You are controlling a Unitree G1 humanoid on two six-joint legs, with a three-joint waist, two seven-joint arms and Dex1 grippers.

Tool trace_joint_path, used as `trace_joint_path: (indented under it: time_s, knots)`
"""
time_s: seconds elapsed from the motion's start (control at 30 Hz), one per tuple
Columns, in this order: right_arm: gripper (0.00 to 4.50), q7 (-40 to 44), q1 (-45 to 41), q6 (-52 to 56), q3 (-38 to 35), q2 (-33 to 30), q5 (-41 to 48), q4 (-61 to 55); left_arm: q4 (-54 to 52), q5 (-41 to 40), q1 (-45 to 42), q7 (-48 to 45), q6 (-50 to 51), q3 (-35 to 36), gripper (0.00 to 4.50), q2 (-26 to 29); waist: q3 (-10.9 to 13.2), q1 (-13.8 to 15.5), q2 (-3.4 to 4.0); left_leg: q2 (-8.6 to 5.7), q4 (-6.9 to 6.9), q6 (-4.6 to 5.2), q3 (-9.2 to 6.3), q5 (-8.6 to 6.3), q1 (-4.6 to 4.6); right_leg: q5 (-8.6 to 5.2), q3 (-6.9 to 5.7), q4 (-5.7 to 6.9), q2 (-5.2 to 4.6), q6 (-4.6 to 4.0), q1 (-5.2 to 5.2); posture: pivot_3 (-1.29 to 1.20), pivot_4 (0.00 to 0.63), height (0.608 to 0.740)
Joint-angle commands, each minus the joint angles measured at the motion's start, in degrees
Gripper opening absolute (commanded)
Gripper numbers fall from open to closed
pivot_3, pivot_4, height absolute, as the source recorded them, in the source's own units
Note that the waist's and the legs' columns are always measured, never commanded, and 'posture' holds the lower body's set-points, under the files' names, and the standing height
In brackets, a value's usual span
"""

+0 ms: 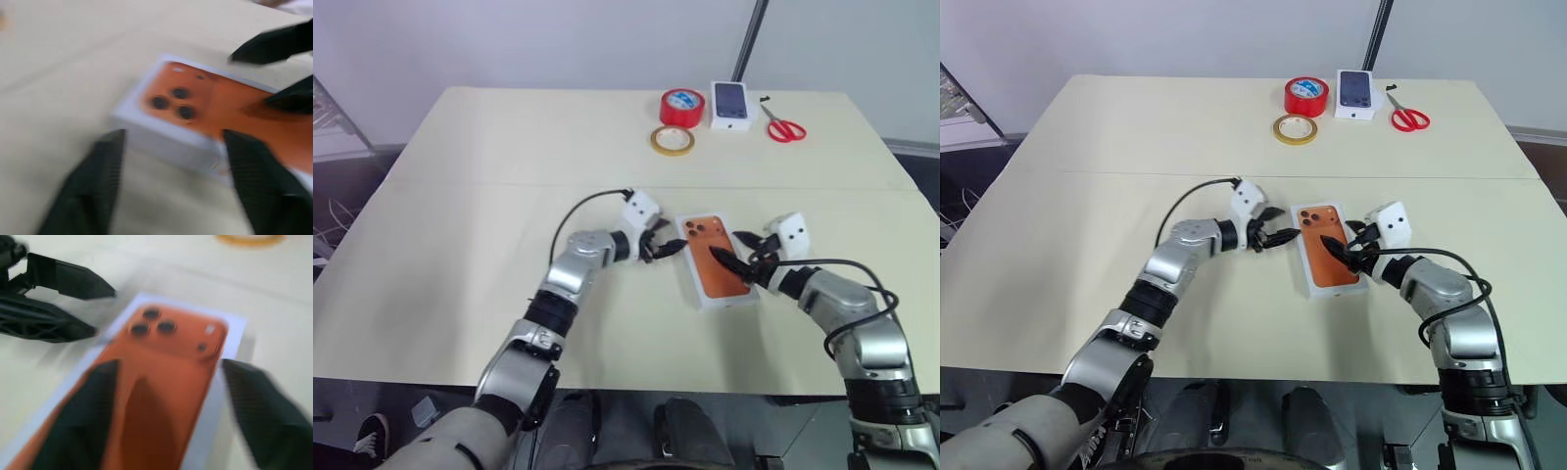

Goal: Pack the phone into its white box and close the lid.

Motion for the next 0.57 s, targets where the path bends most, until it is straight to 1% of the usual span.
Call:
trace_joint_path:
  time_s: [0.03, 0.1, 0.17, 0.2, 0.27, 0.33, 0.43, 0.57]
  knots:
    - [4.5, 5.7, 0.8, -3.1, -3.6, -3.5, 3.4, -3.2, -9.5, -2.2, 4.1, -2.6, -2.6, 4.0, 4.44, 6.3, 0.0, -0.1, 0.02, 0.0, 0.0, 0.0, 0.0, 0.0, -0.03, 0.0, 0.0, 0.0, 0.0, 0.0, -0.03, 0.0, 0.15, 0.74]
    - [4.5, 8.8, 2.3, -4.8, -4.6, -5.7, 3.9, -3.3, -14.3, -4.6, 7.6, -4.8, 1.4, 5.4, 4.44, 10.3, 0.0, 0.0, 0.02, 0.01, 0.0, 0.0, 0.0, 0.0, -0.04, 0.0, 0.0, -0.01, -0.02, 0.0, -0.02, 0.0, 0.15, 0.74]
    - [4.5, 12.9, 4.1, -3.6, -7.2, -8.5, 6.9, -2.6, -19.4, -10.3, 11.9, -7.3, 7.1, 9.6, 4.44, 14.2, 0.0, 0.1, 0.03, 0.01, 0.01, 0.0, 0.0, 0.0, -0.04, 0.0, -0.01, -0.02, -0.05, 0.0, 0.0, 0.0, 0.15, 0.74]
    - [4.5, 14.0, 4.8, -4.0, -8.3, -9.9, 6.9, -1.8, -21.4, -12.5, 14.6, -9.3, 7.3, 11.7, 4.44, 16.5, 0.0, 0.1, 0.04, 0.0, 0.02, 0.0, 0.01, 0.0, -0.04, 0.0, -0.01, -0.02, -0.09, 0.0, 0.01, 0.0, 0.15, 0.74]
    - [4.5, 16.2, 5.9, -3.6, -10.5, -12.2, 8.3, -0.8, -24.2, -13.7, 19.7, -10.5, 5.3, 15.1, 4.44, 20.5, 0.0, 0.1, 0.05, 0.01, 0.03, 0.0, 0.01, 0.0, -0.04, 0.0, -0.02, -0.03, -0.14, -0.01, 0.01, 0.0, 0.15, 0.74]
    - [4.5, 17.1, 6.3, -0.9, -12.5, -13.6, 10.8, -0.4, -25.9, -15.1, 23.2, -10.5, 8.5, 17.2, 4.44, 24.0, 0.0, 0.1, 0.05, 0.03, 0.02, 0.0, 0.01, 0.0, -0.02, 0.0, -0.02, -0.03, -0.18, -0.03, 0.01, 0.0, 0.15, 0.74]
    - [4.5, 19.0, 8.4, -1.4, -13.3, -15.2, 10.7, -0.3, -28.7, -18.4, 27.6, -10.2, 10.8, 20.6, 4.44, 26.1, 0.0, 0.4, 0.05, 0.05, 0.01, 0.0, 0.0, -0.01, -0.01, 0.0, -0.05, -0.06, -0.24, -0.05, 0.04, 0.0, 0.15, 0.74]
    - [4.5, 20.4, 9.9, -2.5, -12.9, -16.1, 9.6, 1.4, -30.7, -19.0, 32.2, -9.4, 10.2, 22.7, 4.44, 27.8, 0.0, 0.5, 0.06, 0.02, -0.01, 0.01, 0.02, -0.03, -0.02, 0.0, -0.06, -0.15, -0.36, -0.07, 0.06, 0.0, 0.15, 0.74]
